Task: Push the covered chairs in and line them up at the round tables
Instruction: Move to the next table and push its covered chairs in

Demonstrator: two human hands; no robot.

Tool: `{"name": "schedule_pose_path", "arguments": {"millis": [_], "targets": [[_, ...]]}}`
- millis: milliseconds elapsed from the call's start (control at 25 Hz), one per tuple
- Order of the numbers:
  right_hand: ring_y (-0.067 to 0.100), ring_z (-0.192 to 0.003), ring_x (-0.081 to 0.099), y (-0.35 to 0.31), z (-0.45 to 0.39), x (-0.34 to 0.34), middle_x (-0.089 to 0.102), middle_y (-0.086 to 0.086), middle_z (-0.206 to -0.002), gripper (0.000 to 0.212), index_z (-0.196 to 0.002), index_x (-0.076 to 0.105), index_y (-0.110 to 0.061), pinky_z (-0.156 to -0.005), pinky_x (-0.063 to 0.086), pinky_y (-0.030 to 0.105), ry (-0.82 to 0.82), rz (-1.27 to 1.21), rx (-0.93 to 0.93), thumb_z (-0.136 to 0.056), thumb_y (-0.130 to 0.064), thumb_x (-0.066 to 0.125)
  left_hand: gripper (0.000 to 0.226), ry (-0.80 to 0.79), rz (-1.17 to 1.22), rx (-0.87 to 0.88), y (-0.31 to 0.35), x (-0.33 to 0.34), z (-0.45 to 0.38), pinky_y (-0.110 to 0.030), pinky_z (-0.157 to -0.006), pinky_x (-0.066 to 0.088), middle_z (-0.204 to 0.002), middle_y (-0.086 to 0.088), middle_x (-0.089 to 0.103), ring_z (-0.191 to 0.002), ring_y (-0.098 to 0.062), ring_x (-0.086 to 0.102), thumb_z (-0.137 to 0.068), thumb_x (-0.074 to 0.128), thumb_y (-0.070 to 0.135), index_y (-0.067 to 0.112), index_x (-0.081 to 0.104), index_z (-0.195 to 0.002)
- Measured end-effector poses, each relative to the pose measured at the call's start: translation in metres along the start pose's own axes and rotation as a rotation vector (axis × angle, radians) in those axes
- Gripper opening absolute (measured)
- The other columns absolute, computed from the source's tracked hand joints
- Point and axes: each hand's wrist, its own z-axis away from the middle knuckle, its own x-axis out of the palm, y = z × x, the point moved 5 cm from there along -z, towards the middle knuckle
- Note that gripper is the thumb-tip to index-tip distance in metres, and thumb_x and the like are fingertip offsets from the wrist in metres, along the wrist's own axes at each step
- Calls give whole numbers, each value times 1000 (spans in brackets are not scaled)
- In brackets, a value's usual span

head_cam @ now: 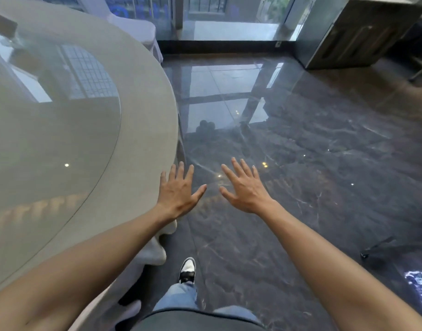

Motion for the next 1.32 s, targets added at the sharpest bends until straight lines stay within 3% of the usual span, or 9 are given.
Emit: {"name": "schedule_pose_path", "arguments": {"millis": [320,720,840,1040,1320], "targets": [[28,-151,5,87,-213,-43,7,7,-164,75,-155,12,-30,-120,8,55,-18,-53,-24,-92,-63,37,82,-22,-34,-72,-6,-32,-222,-56,-117,14,-162,-14,22,-148,-35,20,-91,14,73,23,22,-156],[29,-149,16,196,-529,-88,15,7,-163,74,-155,16,-28,-119,13,54,-227,12,-172,-93,-62,38,85,-114,-16,-280,-20,-53,-513,-53,-116,21,-160,-12,26,-147,-32,23,-88,23,75,23,24,-155],[30,-144,27,210,-620,-109,27,8,-158,72,-152,24,-24,-117,23,50,-254,24,-204,-92,-59,41,83,-112,6,-350,-38,-68,-588,-51,-114,26,-157,-11,33,-143,-32,30,-88,30,73,23,28,-154],[30,-133,43,216,-785,-122,45,9,-146,63,-143,40,-18,-107,38,47,-387,27,-226,-91,-53,47,65,-118,86,-422,-92,-83,-737,-47,-101,38,-124,-6,54,-120,-29,49,-85,45,60,21,45,-136],[28,-132,43,208,-1006,-153,46,7,-145,65,-142,43,-18,-105,41,48,-492,64,-241,-90,-56,49,62,-214,173,-488,-181,-119,-932,-45,-97,39,-127,-6,56,-120,-29,52,-85,49,58,21,48,-135]]}}
